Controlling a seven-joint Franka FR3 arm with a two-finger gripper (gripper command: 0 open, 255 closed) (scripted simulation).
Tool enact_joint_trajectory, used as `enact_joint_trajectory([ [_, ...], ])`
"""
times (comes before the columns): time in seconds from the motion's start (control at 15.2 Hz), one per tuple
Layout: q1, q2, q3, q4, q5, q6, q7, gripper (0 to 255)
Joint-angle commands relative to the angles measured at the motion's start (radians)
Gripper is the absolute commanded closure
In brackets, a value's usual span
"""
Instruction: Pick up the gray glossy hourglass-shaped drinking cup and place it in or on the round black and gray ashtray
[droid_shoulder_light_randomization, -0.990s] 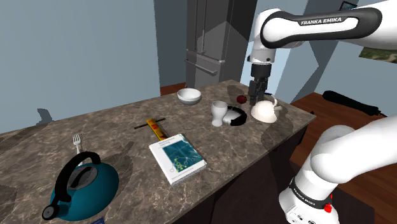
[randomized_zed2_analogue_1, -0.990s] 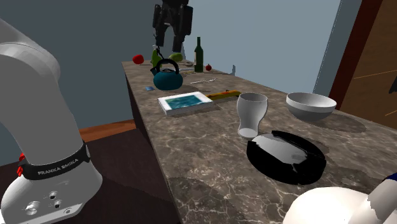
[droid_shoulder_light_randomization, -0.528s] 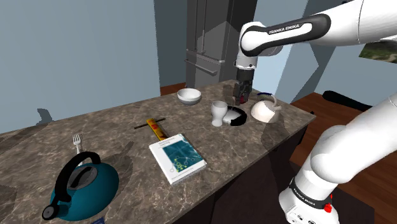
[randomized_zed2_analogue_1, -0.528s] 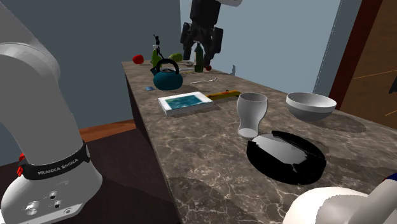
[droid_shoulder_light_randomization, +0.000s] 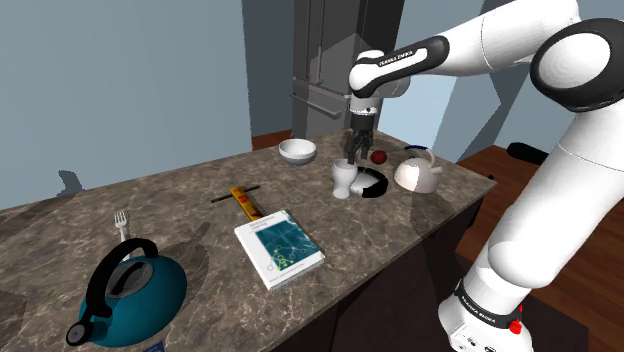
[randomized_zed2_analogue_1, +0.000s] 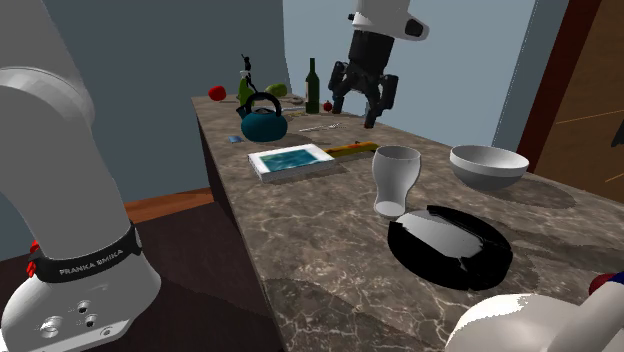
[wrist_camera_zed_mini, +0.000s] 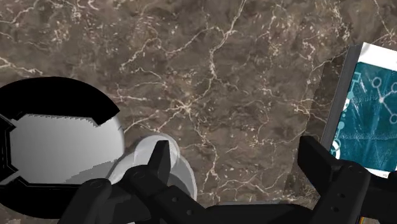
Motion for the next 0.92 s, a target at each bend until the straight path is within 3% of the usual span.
enact_joint_trajectory([
  [0.0, -0.003, 0.078, -0.006, 0.060, 0.020, 0.018, -0.021, 0],
  [0.4, -0.025, 0.316, -0.009, 0.278, 0.086, 0.037, -0.076, 0],
  [0.86, -0.021, 0.337, -0.003, 0.222, 0.096, 0.112, -0.083, 0],
])
